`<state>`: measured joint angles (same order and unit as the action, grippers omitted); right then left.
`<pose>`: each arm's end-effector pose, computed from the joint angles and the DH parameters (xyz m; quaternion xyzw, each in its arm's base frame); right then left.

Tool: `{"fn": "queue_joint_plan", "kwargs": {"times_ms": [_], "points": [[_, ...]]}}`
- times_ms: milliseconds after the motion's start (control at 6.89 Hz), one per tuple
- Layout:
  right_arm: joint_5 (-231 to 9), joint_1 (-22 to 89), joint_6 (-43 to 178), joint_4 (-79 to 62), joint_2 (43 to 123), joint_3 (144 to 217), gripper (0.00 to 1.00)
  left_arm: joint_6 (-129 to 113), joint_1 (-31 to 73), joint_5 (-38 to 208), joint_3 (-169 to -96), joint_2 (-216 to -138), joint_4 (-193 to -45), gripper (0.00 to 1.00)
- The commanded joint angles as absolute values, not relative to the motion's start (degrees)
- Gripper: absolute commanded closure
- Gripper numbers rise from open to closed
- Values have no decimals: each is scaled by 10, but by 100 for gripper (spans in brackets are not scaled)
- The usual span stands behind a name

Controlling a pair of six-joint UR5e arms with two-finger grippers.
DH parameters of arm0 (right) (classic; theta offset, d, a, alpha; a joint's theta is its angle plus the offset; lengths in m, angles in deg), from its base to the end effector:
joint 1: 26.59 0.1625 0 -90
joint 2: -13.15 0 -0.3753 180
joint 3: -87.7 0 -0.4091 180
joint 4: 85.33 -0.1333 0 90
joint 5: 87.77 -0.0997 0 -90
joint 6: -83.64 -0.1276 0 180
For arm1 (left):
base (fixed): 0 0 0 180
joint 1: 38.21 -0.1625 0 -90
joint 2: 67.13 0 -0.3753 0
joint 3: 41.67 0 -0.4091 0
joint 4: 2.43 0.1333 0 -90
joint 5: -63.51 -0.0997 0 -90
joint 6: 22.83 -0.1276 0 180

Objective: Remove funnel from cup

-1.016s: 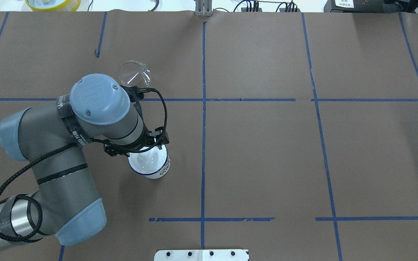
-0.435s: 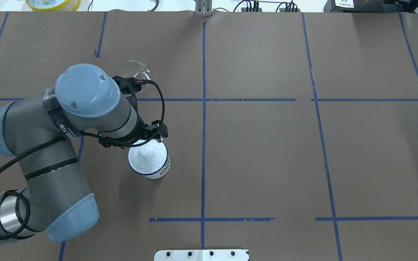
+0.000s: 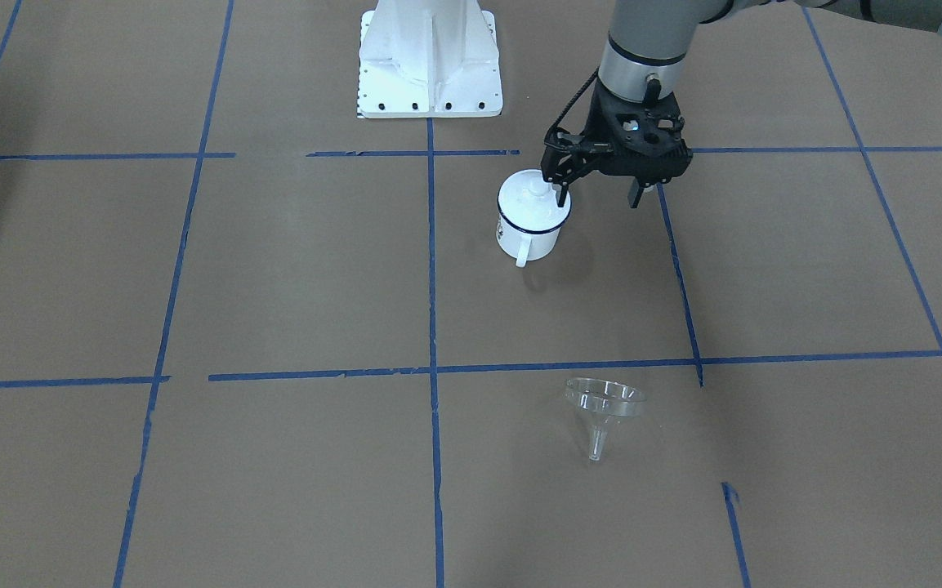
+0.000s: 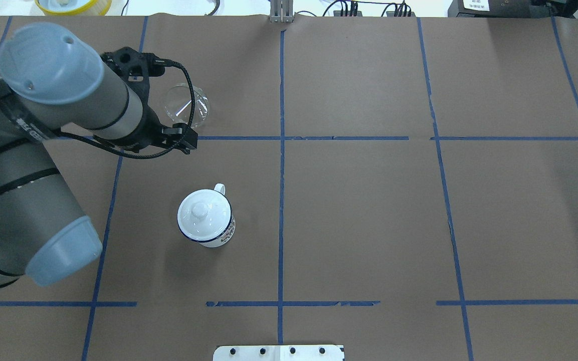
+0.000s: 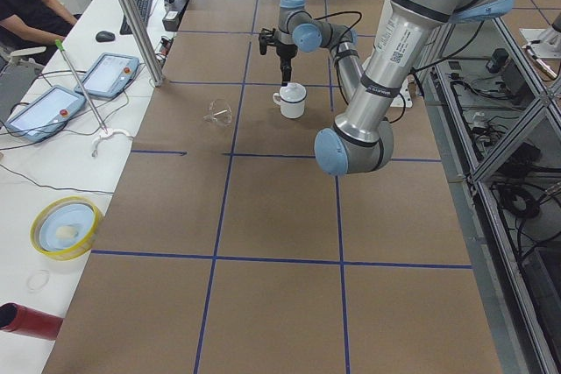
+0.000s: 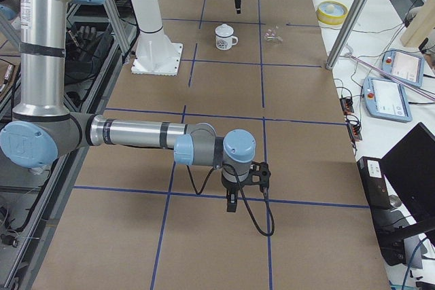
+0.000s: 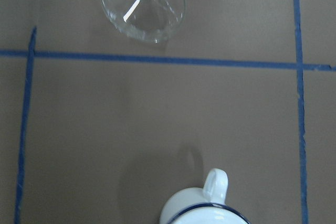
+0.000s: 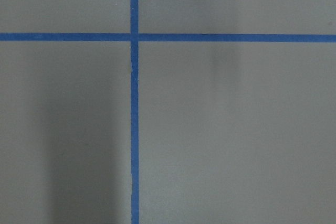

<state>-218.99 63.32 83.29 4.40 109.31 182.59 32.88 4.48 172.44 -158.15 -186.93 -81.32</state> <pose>0.0485 -0.4668 0.6424 -0.0095 -0.3520 0.0052 0.9360 0.3563 -0.4537 0.1623 0.1169 0.3910 -0.0037 0.9129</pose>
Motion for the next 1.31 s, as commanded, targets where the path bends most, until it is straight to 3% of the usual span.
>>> {"fn": "queue_joint_plan", "kwargs": {"times_ms": [0,290,871,1161], "points": [[-2190,633,833,44,1093,1826,0,190,147,1736,-1553,-1796,-919,0],[-2190,633,833,44,1093,1826,0,60,269,1907,-1459,-1713,-1060,0],[-2190,633,833,44,1093,1826,0,-186,448,1945,-1387,-1586,-1064,0],[-2190,633,833,44,1093,1826,0,-260,494,1942,-1334,-1567,-1053,0]]}}
